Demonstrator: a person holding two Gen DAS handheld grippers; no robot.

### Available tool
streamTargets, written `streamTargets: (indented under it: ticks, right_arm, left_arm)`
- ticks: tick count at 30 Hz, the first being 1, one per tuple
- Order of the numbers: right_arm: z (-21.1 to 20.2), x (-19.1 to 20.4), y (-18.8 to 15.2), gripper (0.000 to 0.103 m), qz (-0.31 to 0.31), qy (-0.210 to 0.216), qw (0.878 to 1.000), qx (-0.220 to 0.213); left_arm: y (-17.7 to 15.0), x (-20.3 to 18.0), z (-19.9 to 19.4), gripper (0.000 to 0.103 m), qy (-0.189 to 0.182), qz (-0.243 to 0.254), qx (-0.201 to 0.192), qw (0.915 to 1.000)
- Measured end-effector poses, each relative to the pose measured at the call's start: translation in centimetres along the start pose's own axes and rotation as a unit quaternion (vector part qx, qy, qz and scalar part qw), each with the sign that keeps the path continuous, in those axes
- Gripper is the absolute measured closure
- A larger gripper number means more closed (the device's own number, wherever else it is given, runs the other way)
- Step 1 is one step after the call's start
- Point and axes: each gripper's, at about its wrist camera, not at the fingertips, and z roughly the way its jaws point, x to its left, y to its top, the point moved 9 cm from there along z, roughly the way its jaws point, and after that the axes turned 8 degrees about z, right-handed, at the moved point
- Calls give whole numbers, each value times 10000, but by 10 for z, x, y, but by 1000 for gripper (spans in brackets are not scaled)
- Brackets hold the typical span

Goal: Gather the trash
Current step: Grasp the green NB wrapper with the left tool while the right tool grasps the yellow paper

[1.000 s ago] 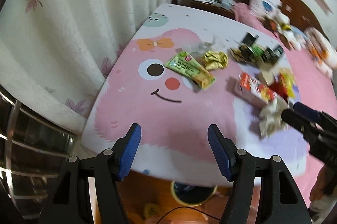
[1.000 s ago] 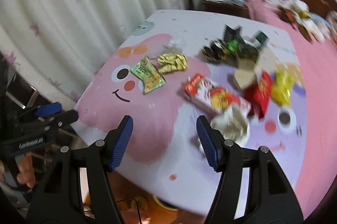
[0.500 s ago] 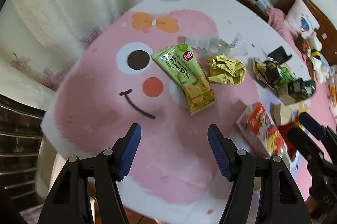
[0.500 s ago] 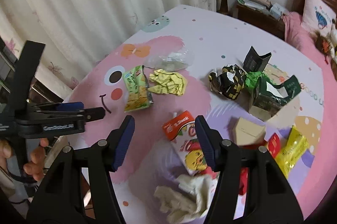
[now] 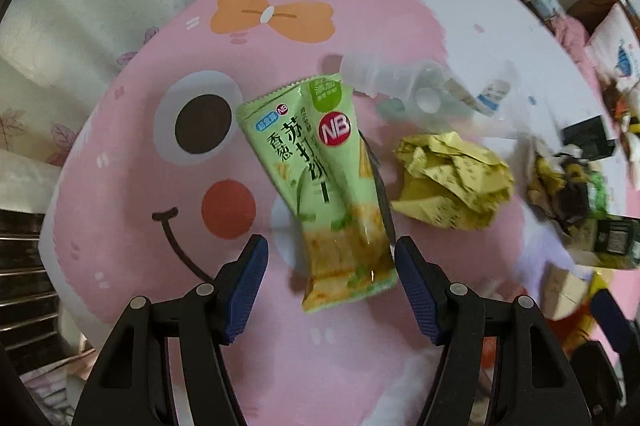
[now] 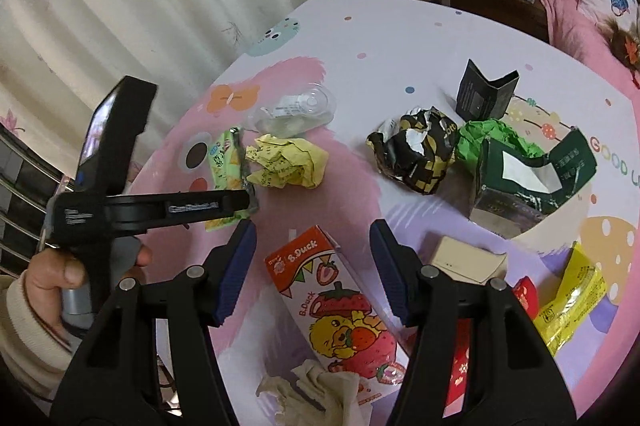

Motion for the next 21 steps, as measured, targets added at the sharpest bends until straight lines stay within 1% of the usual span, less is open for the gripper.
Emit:
streamTargets:
  ticks: [2,3,4,5,6,7,12,16,21]
  right_arm:
    - [4,0,2,47,0,28,10000,41]
    - [6,0,3,47,5,51,10000,70]
    - [9,2,5,47,13,74,9999,104]
    - [12,4,6,47,25,103,9998,147]
    - [14,6,8,47,31,125,9997,186]
    - [18,9,11,47,32,130,9996,229]
    - [43,27,24,46,-36,82,9990,445]
    - [73,33,35,40,74,-54,9978,660]
    - [110,28,46,39,378,-242,9952,864]
  left_arm:
    - [2,0,7,42,177,36,53,9998]
    - [4,1,8,45,273,76,-6,9996]
    - [6,0,8,50,304,121,-47,9995]
    - [6,0,7,54,304,156,-75,9994]
    - [7,1,7,64,287,189,-105,9994]
    - [7,2,6,68,281,223,-122,9993]
    - [3,15,5,81,172,236,-159,9994]
    - [-3,32,-1,84,80,78,-231,9997]
    - [-16,44,-17,85,45,-8,-402,9992]
